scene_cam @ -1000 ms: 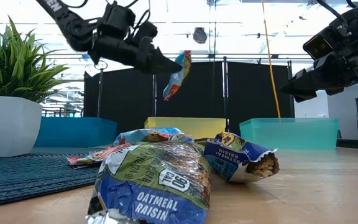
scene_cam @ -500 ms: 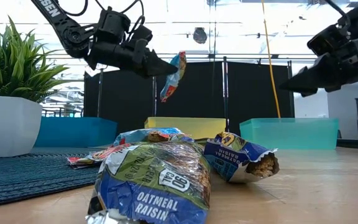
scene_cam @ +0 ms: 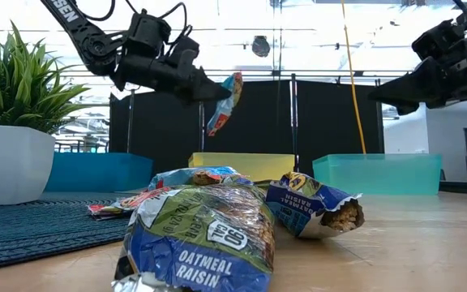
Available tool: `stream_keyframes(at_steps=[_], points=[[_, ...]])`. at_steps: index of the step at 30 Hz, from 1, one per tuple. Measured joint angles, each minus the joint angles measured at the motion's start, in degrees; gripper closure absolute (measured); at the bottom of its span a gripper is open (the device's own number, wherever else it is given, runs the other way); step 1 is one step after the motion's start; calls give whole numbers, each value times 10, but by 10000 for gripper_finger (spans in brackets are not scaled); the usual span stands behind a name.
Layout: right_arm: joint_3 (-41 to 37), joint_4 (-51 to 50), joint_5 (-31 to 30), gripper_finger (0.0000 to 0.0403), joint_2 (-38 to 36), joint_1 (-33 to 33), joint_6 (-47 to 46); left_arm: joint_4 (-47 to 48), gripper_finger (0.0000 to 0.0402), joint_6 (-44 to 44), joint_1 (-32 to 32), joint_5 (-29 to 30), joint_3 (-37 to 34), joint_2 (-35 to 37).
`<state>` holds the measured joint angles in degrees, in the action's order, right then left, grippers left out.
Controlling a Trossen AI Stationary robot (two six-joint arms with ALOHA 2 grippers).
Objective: Pick and place Granola Bars by type
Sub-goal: Put the red granola bar into the yellow bin
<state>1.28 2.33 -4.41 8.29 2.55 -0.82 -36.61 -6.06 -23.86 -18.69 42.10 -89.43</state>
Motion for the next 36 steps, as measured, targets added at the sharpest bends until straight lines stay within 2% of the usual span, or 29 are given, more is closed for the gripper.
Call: stream_keyframes(at_steps=[4, 7, 10, 15, 19, 22, 30, 36], points=[[0, 0, 0, 321, 0, 0, -15, 21, 400, 34, 0, 34, 13, 0], [0, 0, 0, 319, 0, 0, -43, 71, 400, 32, 0, 38, 45, 0], [0, 0, 0, 317, 0, 0, -43, 174, 400, 22, 0, 41, 107, 0], [0, 0, 0, 319, 0, 0, -30, 377, 400, -15, -3, 134, 229, -14], [0, 0, 0, 318, 0, 0, -30, 465, 401, 1, -20, 159, 293, -29], [0, 0, 0, 319, 0, 0, -30, 491, 400, 23, -36, 160, 306, -39], [0, 0, 0, 316, 0, 0, -30, 473, 401, 49, -62, 163, 307, -108], [0, 0, 0, 320, 0, 0, -30, 489, 400, 58, -64, 134, 338, -170]])
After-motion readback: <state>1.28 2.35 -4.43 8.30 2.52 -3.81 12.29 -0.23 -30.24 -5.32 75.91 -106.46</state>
